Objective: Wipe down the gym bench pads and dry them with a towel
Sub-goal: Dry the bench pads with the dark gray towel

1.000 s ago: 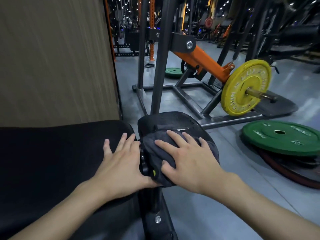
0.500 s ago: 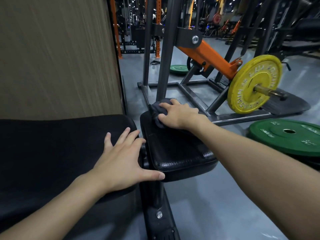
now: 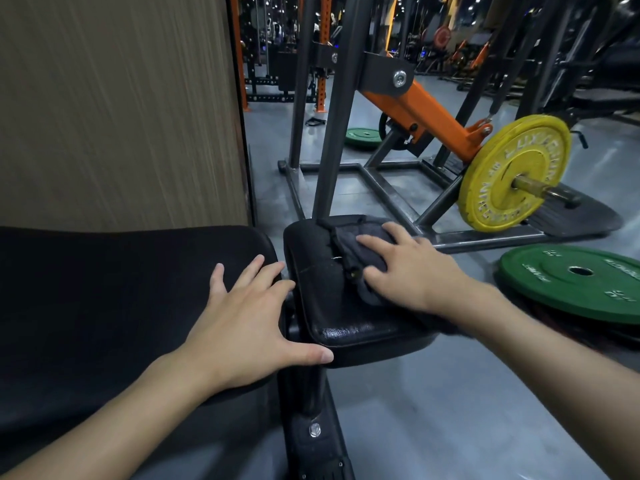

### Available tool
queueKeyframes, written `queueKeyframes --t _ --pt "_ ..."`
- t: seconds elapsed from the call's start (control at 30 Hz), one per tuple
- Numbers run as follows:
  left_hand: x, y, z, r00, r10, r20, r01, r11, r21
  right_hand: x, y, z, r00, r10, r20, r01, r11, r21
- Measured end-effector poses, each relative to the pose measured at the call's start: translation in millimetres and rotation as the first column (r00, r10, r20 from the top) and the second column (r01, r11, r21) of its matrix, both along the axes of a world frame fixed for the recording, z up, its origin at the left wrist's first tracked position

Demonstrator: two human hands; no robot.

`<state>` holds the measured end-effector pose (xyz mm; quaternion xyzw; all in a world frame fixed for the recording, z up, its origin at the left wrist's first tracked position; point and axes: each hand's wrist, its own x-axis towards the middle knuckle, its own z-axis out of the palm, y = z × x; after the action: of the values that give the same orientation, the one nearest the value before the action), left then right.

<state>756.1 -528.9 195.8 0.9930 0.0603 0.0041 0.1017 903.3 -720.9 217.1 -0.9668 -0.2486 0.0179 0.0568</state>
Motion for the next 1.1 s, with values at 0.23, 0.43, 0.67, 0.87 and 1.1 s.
queueKeyframes --t 0.23,0.43,0.67,0.87,1.1 --pt "-1.9 -1.4 1.5 1.000 0.013 0.017 -0.012 0.999 -0.033 64.9 62.4 12.7 0.987 -0.104 -0.119 0.097 0.993 -0.063" --pt "-2.2 -3.3 1.1 0.997 0.062 0.048 -0.061 0.998 -0.033 2.5 109.0 6.4 0.990 0.141 -0.016 -0.142 0.980 -0.140" --pt "-6.2 -2.9 2.1 0.995 0.064 0.082 -0.058 0.996 -0.072 30.5 38.3 6.0 0.998 -0.012 -0.061 0.010 0.999 -0.034" --pt "-4.4 -3.3 -0.7 0.994 0.047 0.096 -0.039 0.995 -0.087 -18.4 43.0 4.3 0.996 -0.042 0.073 0.049 0.994 -0.102" --pt "-6.4 -2.4 -0.7 0.995 0.003 0.098 0.006 0.996 -0.094 -65.7 28.4 -8.5 0.974 0.126 0.186 -0.123 0.992 -0.028"
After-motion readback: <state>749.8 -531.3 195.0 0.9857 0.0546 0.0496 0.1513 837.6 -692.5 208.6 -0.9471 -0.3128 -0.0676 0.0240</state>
